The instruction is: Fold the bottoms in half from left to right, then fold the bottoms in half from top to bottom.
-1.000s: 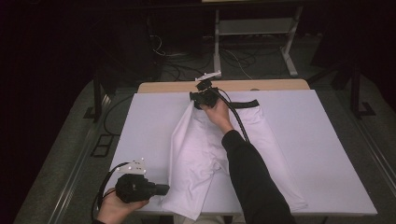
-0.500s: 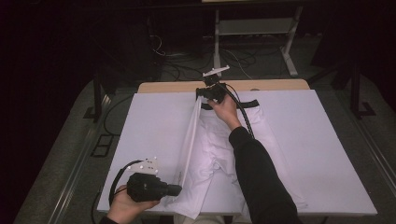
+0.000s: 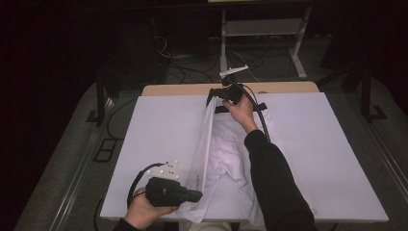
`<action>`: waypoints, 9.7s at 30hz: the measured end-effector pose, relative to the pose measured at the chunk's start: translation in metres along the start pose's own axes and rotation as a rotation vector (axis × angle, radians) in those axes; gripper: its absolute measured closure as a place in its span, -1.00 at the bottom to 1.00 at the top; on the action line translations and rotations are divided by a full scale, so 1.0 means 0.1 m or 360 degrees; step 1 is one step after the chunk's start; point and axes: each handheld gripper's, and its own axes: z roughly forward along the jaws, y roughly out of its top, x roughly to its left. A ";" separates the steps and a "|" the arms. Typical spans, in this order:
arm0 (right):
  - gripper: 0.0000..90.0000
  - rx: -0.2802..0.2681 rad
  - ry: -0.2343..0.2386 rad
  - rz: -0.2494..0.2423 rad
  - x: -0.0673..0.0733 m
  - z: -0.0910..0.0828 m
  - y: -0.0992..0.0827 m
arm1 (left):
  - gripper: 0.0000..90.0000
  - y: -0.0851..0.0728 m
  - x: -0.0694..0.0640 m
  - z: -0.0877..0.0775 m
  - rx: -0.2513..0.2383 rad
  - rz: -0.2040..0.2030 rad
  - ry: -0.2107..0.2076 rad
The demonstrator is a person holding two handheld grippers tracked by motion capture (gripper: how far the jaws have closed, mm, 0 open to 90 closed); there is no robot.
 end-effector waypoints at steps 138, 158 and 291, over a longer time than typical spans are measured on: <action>0.92 0.0180 -0.0046 0.0055 -1.43 -1.00 -0.89 | 0.94 1.11 -0.28 2.75 0.0135 0.0016 -0.0352; 0.10 0.0185 0.0011 0.0120 -1.41 -1.03 -0.96 | -0.13 1.14 -0.31 2.73 0.0014 -0.0010 -0.0255; -1.00 0.0131 0.0091 0.0247 -1.15 -1.40 -1.39 | -1.00 1.13 2.13 1.10 -0.0275 -0.0501 0.0455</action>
